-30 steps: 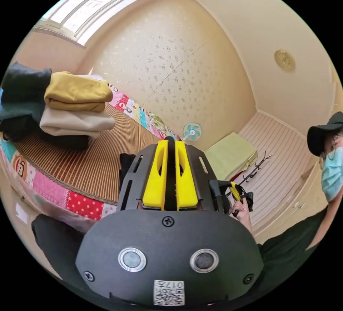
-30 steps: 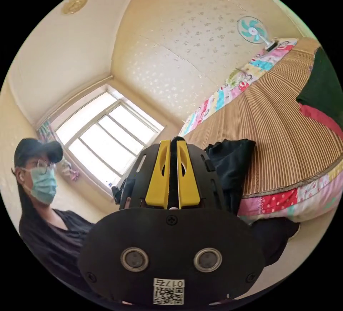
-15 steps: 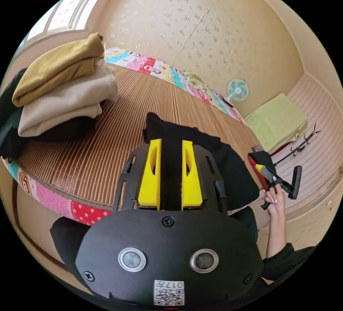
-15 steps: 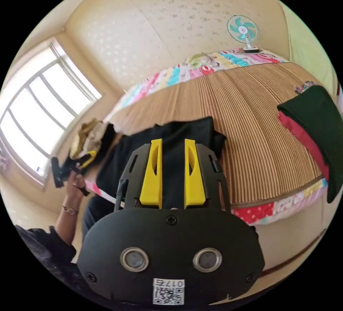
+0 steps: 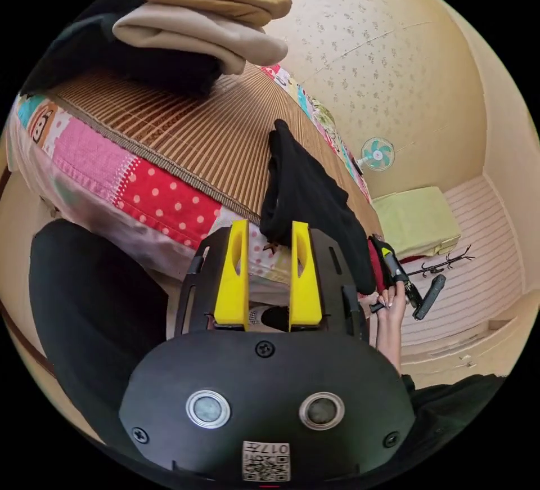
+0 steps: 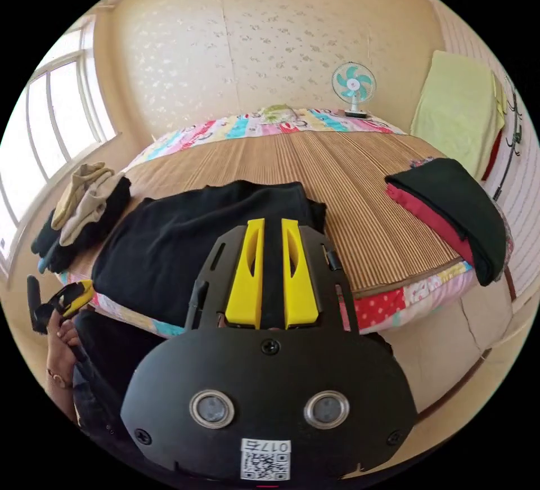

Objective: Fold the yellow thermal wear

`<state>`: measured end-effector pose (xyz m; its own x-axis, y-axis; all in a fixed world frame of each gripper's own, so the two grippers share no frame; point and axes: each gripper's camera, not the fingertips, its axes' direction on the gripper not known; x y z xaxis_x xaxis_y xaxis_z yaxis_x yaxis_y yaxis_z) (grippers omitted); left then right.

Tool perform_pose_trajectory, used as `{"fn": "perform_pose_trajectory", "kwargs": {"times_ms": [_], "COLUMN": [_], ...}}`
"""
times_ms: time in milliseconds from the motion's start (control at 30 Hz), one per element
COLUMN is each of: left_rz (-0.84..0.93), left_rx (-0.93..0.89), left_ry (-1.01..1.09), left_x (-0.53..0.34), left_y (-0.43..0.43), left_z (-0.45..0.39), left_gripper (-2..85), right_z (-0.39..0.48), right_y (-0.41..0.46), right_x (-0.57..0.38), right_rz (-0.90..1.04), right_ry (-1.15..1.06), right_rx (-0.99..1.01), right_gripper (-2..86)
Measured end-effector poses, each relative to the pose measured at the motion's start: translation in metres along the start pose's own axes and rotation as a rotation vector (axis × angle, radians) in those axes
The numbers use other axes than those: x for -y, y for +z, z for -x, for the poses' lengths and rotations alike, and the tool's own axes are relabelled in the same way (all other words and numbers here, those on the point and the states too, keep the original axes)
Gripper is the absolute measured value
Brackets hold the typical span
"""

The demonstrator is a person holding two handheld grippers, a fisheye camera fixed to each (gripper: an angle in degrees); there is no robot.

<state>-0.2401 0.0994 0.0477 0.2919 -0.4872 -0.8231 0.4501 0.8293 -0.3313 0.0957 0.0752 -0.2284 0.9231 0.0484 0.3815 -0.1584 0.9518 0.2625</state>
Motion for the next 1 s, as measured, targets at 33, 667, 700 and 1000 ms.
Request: {"fn": "perform_pose_trajectory", "kwargs": {"times_ms": [33,667,700,1000], "left_rz": [0.001,0.229,0.274,0.334], "left_rx": [-0.034,-0.328,-0.309,-0.183], "left_ry": [-0.033,0.68,0.705,0.789], "left_x": [0.001,-0.097,-0.116,-0.168], "left_y": [0.002,0.171,0.19,0.214], "left_z": [0.005,-0.271,-0.272,-0.263], "left_gripper": [8.8,3.3,3.1,4.3], "right_z": [0.006,0.013,0.004,-0.111], "right_y": [0.007,0.031,0.016,-0.03], "right_x": [-0.004,-0.079,-0.079,-0.094], "right_rz": [0.013,-0.148,-0.193,-0.279], "right_ry": [-0.02,-0.052,0.004,0.503], "right_rx": [-0.005,-0.038,-0.119,-0.128], "right_gripper": [5.2,1.5,1.2,1.3]}}
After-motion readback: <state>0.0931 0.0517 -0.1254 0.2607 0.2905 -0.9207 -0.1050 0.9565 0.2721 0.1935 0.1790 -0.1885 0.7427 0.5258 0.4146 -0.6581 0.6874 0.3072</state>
